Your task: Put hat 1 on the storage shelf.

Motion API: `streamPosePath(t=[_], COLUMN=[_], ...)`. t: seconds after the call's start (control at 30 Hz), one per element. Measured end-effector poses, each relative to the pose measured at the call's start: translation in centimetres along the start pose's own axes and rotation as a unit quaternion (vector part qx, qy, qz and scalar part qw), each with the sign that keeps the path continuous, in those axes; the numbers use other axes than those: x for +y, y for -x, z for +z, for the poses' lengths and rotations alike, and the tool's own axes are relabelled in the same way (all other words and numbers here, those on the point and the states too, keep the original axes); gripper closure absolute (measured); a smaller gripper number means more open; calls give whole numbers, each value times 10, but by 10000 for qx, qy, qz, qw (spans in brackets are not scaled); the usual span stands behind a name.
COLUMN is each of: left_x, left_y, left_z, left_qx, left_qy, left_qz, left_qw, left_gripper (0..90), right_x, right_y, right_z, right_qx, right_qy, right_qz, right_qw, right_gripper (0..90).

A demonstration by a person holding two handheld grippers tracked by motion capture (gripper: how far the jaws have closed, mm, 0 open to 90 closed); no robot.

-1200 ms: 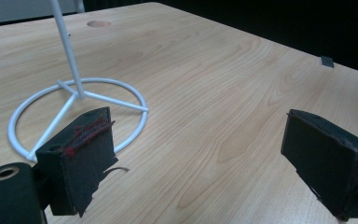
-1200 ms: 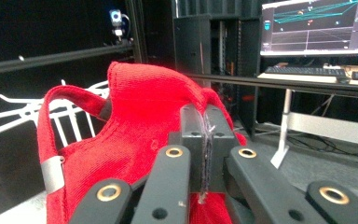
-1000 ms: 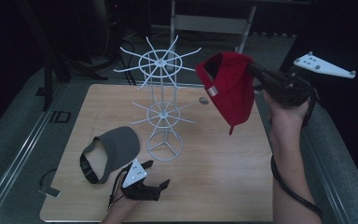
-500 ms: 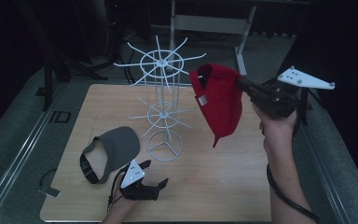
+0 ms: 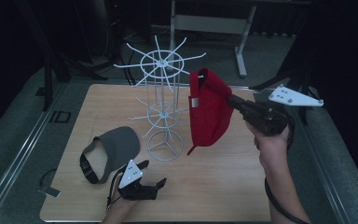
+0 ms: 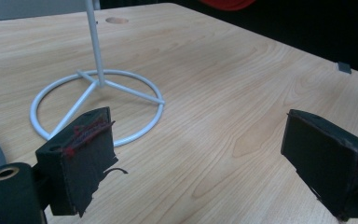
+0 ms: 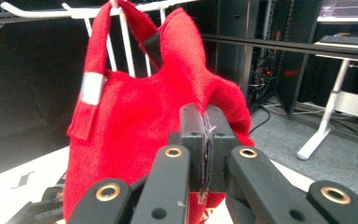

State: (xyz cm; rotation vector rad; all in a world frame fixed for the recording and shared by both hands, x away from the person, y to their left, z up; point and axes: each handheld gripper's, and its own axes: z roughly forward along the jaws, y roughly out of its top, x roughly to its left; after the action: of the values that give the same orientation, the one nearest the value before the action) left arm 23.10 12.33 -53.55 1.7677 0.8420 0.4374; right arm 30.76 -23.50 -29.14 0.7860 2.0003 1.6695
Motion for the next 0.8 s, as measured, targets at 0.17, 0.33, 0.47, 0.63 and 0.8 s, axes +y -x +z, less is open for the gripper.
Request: streamPosePath(t=[0.17,0.33,0.47,0.63,0.8], left_x=[0,1,2,1,1], left_y=[0,-1,-2,-2,-3], left_z=[-3,-7,-9,-10,-13], left_qx=[79,133,53,-34,-110], left_qy=[38,54,2,-152,-165], left_qz=[106,98,-44,-75,-127], left_qw=[9999,9998,10000,9998,9997], left_gripper=[97,98,103,105,105], right_x=[-6,-11,-16,-22,-37], right_y=[0,1,3,5,14], right_z=[-3,-9,-19,-33,-41], right_qx=[48,63,80,-71,-116], right_qy=[-57,-88,-39,-30,-142], right_qz=[10,-65,-142,-221,-141], right_qw=[10000,9999,9999,9997,9997], right_gripper=[847,743,664,577,460])
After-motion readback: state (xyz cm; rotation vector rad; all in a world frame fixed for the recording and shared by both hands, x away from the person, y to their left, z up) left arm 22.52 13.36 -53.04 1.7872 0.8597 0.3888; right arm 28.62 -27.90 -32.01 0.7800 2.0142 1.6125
